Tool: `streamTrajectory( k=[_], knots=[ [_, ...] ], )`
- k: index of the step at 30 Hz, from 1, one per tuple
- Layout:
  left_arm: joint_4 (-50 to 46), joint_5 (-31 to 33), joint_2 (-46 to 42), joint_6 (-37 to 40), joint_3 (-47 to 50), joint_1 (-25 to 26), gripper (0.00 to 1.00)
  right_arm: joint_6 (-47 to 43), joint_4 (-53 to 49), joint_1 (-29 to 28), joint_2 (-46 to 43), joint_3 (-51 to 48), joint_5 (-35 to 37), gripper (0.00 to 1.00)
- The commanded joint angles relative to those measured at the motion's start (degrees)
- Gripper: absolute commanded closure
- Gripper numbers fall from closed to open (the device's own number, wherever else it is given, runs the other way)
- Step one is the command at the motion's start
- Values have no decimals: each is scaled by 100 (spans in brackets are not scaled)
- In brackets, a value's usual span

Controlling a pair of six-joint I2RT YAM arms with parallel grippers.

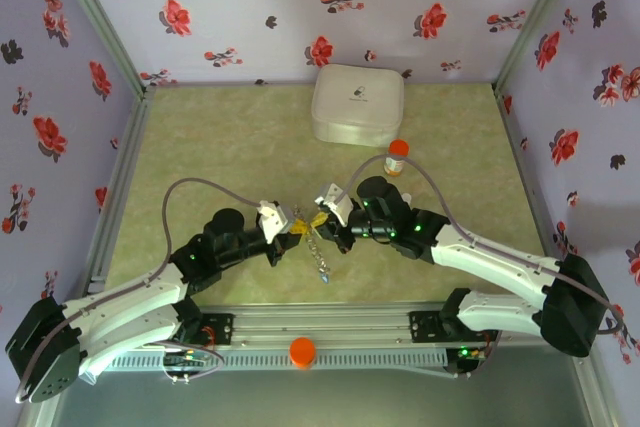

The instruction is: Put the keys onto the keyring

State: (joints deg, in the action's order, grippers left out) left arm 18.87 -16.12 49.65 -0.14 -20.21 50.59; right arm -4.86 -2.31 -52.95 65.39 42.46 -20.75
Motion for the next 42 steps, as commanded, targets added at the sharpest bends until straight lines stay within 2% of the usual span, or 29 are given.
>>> streamTrajectory(
  k=[1,7,10,14,17,24,32,37,42],
  knots=[
    [389,-208,-106,-68,-140,-32,100,112,293,-50,12,-48,276,100],
    [470,-330,-212,22,-91,-30,100,352,290,-49,17,-59,867,100],
    [415,-239,-236,208,-73,-23,100,988,738,-51,-21,-220,1348,100],
    [722,175,-236,544,26,33,100,2069,1237,-61,208,-248,1305,100],
    [719,508,-252,862,17,106,100,2517,1628,-82,238,-449,1380,100],
    [1031,916,-311,1218,112,161,100,3173,2266,-76,377,-719,1166,100],
    [1373,1032,-328,1253,212,177,100,3615,2952,-72,445,-993,766,100],
    [1687,1107,-311,1211,279,175,100,3684,3202,-61,517,-1093,467,90],
    [2096,1120,-254,1044,456,176,100,3634,3412,-10,447,-1239,216,75]
  ],
)
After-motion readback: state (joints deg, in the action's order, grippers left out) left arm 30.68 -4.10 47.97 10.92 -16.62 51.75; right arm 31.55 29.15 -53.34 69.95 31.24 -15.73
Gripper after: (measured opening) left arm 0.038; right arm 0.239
